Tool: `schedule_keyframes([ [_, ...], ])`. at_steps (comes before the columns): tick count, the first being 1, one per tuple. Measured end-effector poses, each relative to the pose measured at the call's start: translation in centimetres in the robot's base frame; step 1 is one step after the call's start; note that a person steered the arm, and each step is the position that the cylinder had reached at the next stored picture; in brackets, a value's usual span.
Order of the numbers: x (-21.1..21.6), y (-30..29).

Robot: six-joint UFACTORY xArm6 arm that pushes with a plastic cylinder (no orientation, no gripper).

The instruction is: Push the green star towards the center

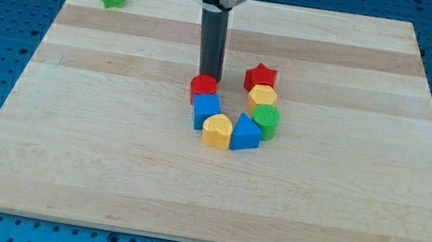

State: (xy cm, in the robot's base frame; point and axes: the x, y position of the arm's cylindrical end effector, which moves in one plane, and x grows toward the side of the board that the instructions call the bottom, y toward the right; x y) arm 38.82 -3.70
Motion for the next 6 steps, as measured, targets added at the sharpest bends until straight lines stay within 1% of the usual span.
schedule_keyframes([
  [1, -0.8, 0.0],
  [2, -3.8, -1.3],
  [3, -5.1, -8.0],
  [5, -6.1, -23.1],
  [6, -8.2, -26.8],
])
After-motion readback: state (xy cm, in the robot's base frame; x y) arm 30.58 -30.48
